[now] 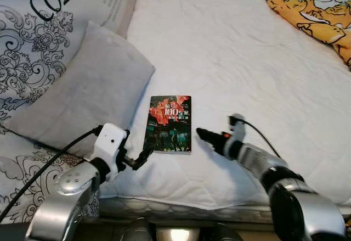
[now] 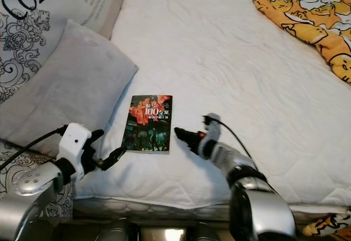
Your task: Clean up the room
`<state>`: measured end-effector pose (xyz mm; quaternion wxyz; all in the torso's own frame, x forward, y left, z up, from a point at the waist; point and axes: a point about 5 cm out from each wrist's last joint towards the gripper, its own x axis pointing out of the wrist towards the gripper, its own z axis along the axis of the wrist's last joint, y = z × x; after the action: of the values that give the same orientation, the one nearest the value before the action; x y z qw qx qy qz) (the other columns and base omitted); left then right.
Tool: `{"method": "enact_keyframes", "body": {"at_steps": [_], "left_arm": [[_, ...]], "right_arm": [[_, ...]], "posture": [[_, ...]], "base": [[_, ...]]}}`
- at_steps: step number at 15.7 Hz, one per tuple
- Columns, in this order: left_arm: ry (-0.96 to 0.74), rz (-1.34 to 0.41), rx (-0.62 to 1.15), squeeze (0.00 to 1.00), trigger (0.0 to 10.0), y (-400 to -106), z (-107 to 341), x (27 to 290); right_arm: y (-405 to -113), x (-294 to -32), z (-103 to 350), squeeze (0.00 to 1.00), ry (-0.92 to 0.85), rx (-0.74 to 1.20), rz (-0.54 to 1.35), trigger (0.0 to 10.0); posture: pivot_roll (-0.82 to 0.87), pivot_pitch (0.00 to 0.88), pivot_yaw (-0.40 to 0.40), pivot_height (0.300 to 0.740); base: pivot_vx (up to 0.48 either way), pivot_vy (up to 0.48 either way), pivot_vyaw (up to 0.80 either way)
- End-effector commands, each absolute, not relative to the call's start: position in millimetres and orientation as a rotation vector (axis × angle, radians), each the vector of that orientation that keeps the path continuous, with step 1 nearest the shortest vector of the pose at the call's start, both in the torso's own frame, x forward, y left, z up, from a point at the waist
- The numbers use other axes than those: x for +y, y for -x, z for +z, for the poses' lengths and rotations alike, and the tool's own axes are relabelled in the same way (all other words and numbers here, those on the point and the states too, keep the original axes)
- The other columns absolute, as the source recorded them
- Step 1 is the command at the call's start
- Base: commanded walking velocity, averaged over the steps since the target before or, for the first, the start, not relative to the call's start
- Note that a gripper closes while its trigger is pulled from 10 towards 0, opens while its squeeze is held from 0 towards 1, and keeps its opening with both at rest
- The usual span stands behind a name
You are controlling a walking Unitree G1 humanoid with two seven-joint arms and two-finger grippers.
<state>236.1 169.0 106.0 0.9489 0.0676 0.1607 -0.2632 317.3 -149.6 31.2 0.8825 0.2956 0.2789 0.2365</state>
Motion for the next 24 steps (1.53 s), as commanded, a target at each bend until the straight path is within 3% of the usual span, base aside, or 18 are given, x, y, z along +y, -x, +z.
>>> {"method": "enact_keyframes", "body": {"at_steps": [1, 4, 7, 11, 24], "left_arm": [[-0.13, -0.536, 0.329, 0.17, 10.0, -235, 104, 167], [-0.104, -0.449, 0.243, 0.18, 10.0, -250, 102, 152], [-0.101, -0.319, 0.201, 0.18, 10.0, -257, 102, 149], [-0.084, -0.179, 0.185, 0.18, 10.0, -255, 101, 161], [-0.109, -0.09, 0.15, 0.18, 10.0, -257, 102, 169]], "right_arm": [[-318, -152, 34, 1.0, -0.615, 0.546, 0.511, 10.0], [-313, -163, 50, 1.0, -0.46, 0.372, 0.469, 10.0], [-301, -163, 68, 1.0, -0.434, 0.27, 0.4, 10.0], [-289, -171, 73, 1.0, -0.266, 0.239, 0.205, 10.0], [-281, -172, 78, 1.0, -0.143, 0.227, 0.133, 10.0]], "posture": [[0.16, 0.08, 0.01, 0.74], [0.09, 0.058, 0.017, 0.74], [0.06, 0.045, 0.006, 0.74], [0.06, 0.054, -0.024, 0.74], [0.07, 0.045, -0.031, 0.74]], "base": [[0.0, 0.0, 0.0], [0.0, 0.0, 0.0], [0.0, 0.0, 0.0], [0.0, -0.213, 0.0], [0.0, -0.318, 0.0]]}}
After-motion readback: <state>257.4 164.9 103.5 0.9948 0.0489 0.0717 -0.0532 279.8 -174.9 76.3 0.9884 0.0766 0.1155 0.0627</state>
